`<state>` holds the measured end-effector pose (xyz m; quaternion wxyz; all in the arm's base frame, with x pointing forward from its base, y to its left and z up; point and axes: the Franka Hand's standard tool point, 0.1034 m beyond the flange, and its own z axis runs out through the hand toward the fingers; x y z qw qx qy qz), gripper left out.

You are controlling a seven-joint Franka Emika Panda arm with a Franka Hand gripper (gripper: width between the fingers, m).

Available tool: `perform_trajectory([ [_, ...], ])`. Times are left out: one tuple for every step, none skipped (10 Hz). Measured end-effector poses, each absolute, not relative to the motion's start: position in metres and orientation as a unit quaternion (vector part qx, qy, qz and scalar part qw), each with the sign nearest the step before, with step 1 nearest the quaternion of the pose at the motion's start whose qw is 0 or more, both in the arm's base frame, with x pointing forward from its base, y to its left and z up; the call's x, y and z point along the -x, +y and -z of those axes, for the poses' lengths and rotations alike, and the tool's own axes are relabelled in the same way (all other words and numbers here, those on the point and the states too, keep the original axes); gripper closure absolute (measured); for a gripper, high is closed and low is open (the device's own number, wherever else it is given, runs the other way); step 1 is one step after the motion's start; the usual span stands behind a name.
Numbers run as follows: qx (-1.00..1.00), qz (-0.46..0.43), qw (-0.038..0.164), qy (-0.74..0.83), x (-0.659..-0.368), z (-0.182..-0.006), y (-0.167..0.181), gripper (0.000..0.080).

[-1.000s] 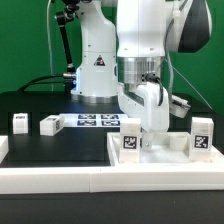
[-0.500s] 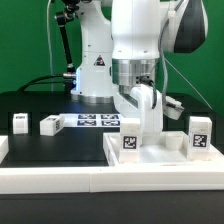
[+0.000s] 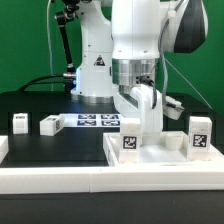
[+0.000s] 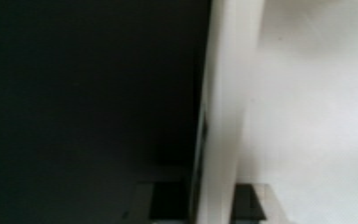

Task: Assemble square table

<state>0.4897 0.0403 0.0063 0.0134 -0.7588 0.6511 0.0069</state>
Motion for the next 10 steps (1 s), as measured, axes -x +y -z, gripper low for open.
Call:
perform_trajectory([
  [0.759, -0.007, 0.013, 0.651, -0.490, -0.006, 0.040, 0.0722],
  [0.769, -0.008, 0.012, 0.639, -0.489, -0.006, 0.037, 0.0722],
  [0.781, -0.014, 0.007, 0.624, -0.485, -0.006, 0.026, 0.0722],
  [0.792, -0.018, 0.003, 0.610, -0.483, -0.006, 0.016, 0.0723],
  [0.800, -0.021, 0.000, 0.600, -0.482, -0.006, 0.009, 0.0723],
  [0.816, -0.023, -0.001, 0.578, -0.481, -0.006, 0.004, 0.0723],
  [0.835, -0.023, -0.001, 0.549, -0.480, -0.006, 0.002, 0.0723],
  [0.846, -0.022, -0.002, 0.533, -0.480, -0.006, -0.001, 0.0722],
  [0.852, -0.021, -0.002, 0.522, -0.480, -0.006, -0.004, 0.0722],
  [0.865, -0.017, -0.003, 0.501, -0.481, -0.007, -0.008, 0.0722],
])
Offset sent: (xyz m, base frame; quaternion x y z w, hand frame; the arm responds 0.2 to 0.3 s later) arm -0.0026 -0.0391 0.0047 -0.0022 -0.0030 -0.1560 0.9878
